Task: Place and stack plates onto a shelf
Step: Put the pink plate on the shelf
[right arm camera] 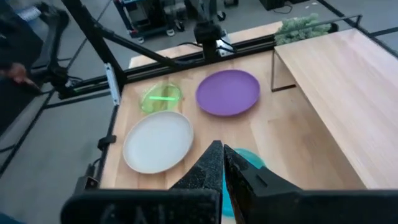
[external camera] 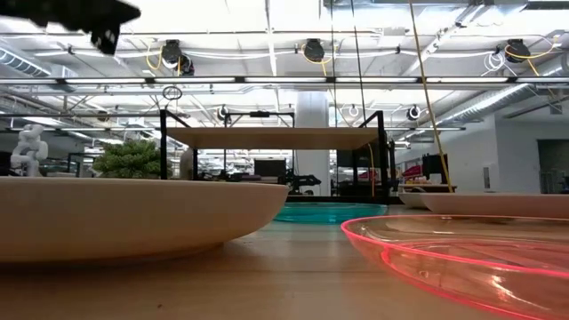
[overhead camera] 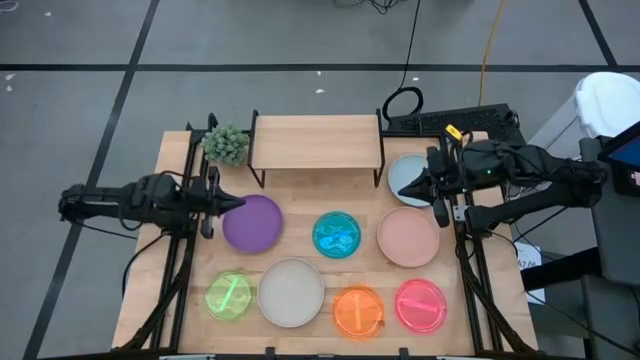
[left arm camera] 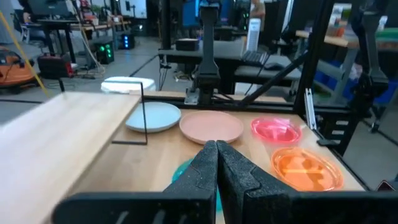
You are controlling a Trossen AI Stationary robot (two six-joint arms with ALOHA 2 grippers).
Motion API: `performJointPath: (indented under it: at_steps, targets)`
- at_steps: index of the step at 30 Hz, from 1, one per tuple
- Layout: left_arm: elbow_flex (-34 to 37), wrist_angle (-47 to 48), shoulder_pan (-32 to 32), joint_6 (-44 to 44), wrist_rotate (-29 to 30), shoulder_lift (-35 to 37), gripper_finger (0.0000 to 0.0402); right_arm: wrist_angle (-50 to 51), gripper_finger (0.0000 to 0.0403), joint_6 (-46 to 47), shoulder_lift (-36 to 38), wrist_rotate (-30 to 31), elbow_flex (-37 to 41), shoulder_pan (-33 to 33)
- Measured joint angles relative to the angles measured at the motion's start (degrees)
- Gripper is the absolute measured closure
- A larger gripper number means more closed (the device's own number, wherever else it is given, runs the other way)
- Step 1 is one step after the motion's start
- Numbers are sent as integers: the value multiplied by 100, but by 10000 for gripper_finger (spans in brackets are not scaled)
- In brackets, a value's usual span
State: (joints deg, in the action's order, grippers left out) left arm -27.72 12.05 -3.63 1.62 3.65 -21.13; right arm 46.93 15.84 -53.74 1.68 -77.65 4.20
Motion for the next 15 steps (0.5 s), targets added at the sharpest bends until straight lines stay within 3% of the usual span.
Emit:
performJointPath:
  at_steps: [10, 15]
  targets:
    - [-2430, 364, -78, 318, -19, -2061, 398, 291, 403, -4, -80, 14, 0, 42]
    - [-3390, 593, -118, 994, 233, -2991, 398, 329, 403, -140, -224, 10, 0, 42]
